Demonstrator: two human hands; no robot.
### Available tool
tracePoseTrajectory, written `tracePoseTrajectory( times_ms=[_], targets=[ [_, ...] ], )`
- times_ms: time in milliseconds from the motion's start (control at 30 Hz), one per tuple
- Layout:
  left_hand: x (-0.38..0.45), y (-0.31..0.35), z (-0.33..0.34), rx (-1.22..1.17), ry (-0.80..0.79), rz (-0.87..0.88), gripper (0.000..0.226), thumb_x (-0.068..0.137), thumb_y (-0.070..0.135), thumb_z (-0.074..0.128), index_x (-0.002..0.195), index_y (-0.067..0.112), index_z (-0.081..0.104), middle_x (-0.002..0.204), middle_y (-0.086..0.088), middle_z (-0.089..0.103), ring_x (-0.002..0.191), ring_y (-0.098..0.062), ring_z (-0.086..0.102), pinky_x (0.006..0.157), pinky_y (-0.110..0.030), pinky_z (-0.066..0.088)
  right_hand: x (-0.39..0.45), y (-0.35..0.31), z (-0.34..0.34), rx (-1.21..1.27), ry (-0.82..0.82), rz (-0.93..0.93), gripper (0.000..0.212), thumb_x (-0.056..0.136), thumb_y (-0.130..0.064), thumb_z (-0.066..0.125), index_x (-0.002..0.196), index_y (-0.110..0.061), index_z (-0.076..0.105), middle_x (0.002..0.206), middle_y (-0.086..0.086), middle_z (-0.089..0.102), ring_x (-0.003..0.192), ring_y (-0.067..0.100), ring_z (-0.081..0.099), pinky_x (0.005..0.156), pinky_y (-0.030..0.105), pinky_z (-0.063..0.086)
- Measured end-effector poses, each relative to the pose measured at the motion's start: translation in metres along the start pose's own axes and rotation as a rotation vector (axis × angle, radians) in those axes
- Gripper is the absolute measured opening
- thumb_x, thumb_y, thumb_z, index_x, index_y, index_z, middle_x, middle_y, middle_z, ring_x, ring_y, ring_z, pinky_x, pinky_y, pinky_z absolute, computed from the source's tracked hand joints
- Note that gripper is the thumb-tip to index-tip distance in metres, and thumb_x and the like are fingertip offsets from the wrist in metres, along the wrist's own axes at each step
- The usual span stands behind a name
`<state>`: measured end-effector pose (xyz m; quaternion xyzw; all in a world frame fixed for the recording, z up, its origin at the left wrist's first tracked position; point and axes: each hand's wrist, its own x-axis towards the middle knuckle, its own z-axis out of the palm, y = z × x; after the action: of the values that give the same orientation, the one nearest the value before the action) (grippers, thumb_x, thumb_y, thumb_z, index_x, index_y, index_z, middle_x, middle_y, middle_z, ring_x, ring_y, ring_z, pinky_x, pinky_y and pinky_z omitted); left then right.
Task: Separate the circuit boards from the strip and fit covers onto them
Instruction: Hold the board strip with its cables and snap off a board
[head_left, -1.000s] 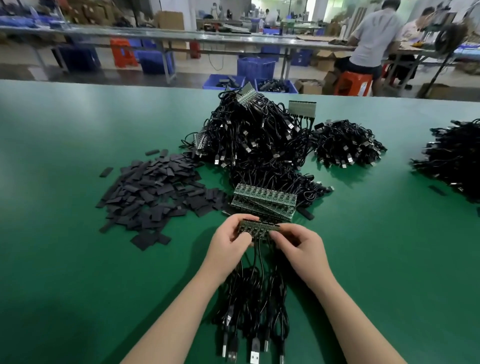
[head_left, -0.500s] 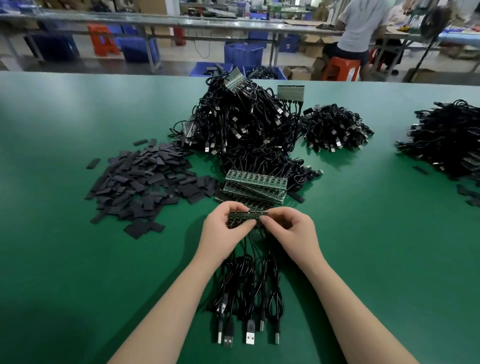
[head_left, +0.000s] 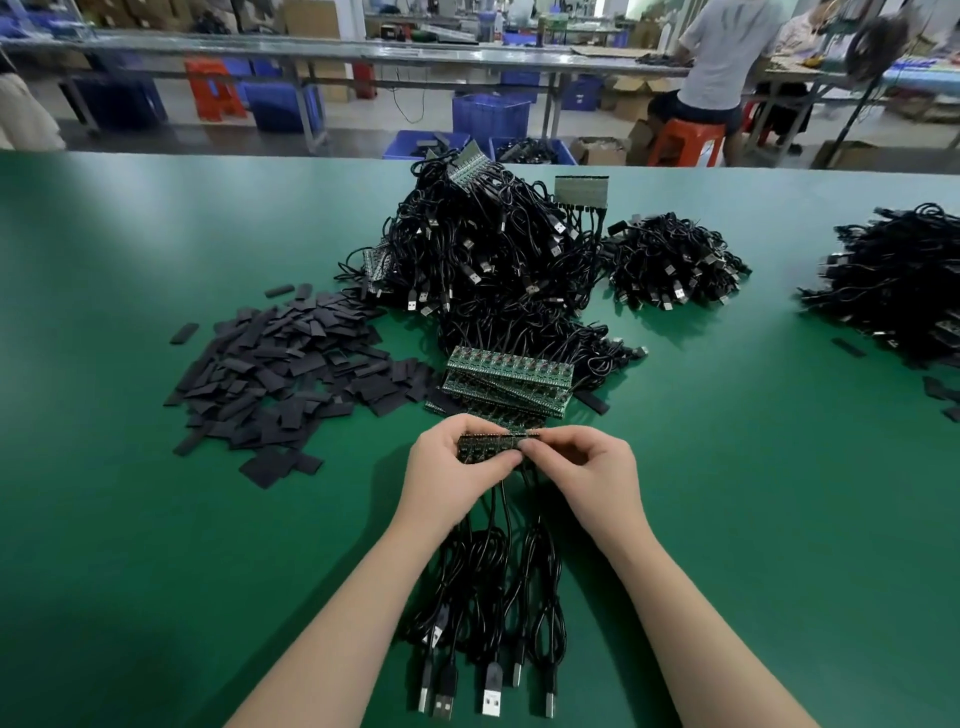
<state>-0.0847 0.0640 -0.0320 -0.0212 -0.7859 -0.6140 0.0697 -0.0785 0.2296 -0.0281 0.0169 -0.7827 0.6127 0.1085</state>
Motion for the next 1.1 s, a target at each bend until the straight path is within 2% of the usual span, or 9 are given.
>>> tracePoseTrajectory(
  times_ms=[100,233,400,567,633,767,867,1000,1100],
  targets=[
    [0.000,0.001,-0.001,0.006,-0.004,-0.005,0.032,0.071,0.029,0.083,0.090,0.047,0.063,0.096,0.030,0.065,0.102,0.005,0.057,0.085,-0.019,0.043,0.000,0.000,0.001,0.005,-0.013,-0.003,0.017,0.078,-0.023,0.083,0.076,-0.039,0.075,0.081,-0.020,0.074,0.077,-0.001,0.069,0.069,0.011,0.050],
    [-0.001,0.003,0.000,0.037,-0.009,-0.003,0.028,0.072,0.031,0.082,0.089,0.043,0.064,0.099,0.034,0.062,0.103,0.014,0.052,0.080,-0.009,0.037,0.002,0.001,0.001,-0.013,-0.022,0.010,0.015,0.078,-0.023,0.083,0.074,-0.035,0.074,0.077,-0.015,0.074,0.071,0.003,0.066,0.065,0.013,0.050],
    [-0.002,0.005,0.004,0.051,0.055,-0.033,0.034,0.069,0.029,0.084,0.089,0.044,0.061,0.082,0.031,0.061,0.065,0.007,0.048,0.059,-0.010,0.035,0.002,0.002,0.003,-0.067,0.011,0.009,0.015,0.080,-0.022,0.082,0.071,-0.029,0.071,0.071,-0.013,0.071,0.062,0.000,0.061,0.060,0.011,0.047],
    [-0.004,0.006,0.009,0.045,0.094,-0.049,0.038,0.068,0.026,0.083,0.089,0.047,0.059,0.074,0.013,0.067,0.058,-0.005,0.056,0.052,-0.022,0.045,-0.001,0.002,0.009,-0.114,0.062,-0.015,0.018,0.080,-0.020,0.082,0.068,-0.026,0.070,0.065,-0.014,0.069,0.062,-0.003,0.061,0.059,0.008,0.044],
    [-0.005,0.006,0.010,0.077,0.098,-0.047,0.037,0.068,0.028,0.080,0.089,0.049,0.059,0.079,0.015,0.069,0.065,-0.011,0.060,0.056,-0.028,0.049,-0.003,0.002,0.011,-0.162,0.087,-0.041,0.017,0.080,-0.020,0.082,0.069,-0.026,0.070,0.064,-0.015,0.068,0.065,-0.002,0.062,0.060,0.008,0.044],
    [-0.006,0.003,0.006,0.156,0.037,0.006,0.043,0.075,0.031,0.079,0.102,0.052,0.053,0.107,0.043,0.054,0.105,0.018,0.047,0.078,0.000,0.035,-0.005,0.000,0.007,-0.079,0.163,0.011,0.012,0.084,-0.021,0.077,0.075,-0.026,0.071,0.069,-0.018,0.069,0.068,-0.003,0.062,0.063,0.008,0.044],
    [-0.009,0.002,0.006,0.167,0.009,-0.013,0.053,0.077,0.031,0.078,0.116,0.049,0.046,0.110,0.030,0.058,0.104,0.022,0.044,0.076,0.005,0.032,-0.008,-0.006,-0.005,0.054,0.422,0.018,0.010,0.093,-0.022,0.067,0.084,-0.026,0.064,0.077,-0.013,0.067,0.070,0.005,0.064,0.066,0.015,0.047],
    [-0.011,0.001,0.012,0.344,-0.056,0.083,0.057,0.079,0.032,0.076,0.128,0.039,0.049,0.121,0.026,0.048,0.110,0.011,0.045,0.088,-0.005,0.035,-0.010,-0.030,-0.029,0.154,0.560,-0.182,0.019,0.099,-0.020,0.059,0.089,-0.035,0.057,0.087,-0.006,0.062,0.056,0.015,0.066,0.052,0.027,0.052],
    [-0.010,-0.001,0.014,0.500,-0.053,0.173,0.025,0.081,0.033,0.074,0.106,0.035,0.069,0.119,0.019,0.050,0.115,-0.003,0.044,0.097,-0.021,0.034,-0.007,-0.053,-0.042,0.042,0.587,-0.413,0.018,0.099,-0.020,0.059,0.091,-0.036,0.057,0.087,-0.016,0.060,0.055,0.014,0.064,0.050,0.026,0.051]
  ],
)
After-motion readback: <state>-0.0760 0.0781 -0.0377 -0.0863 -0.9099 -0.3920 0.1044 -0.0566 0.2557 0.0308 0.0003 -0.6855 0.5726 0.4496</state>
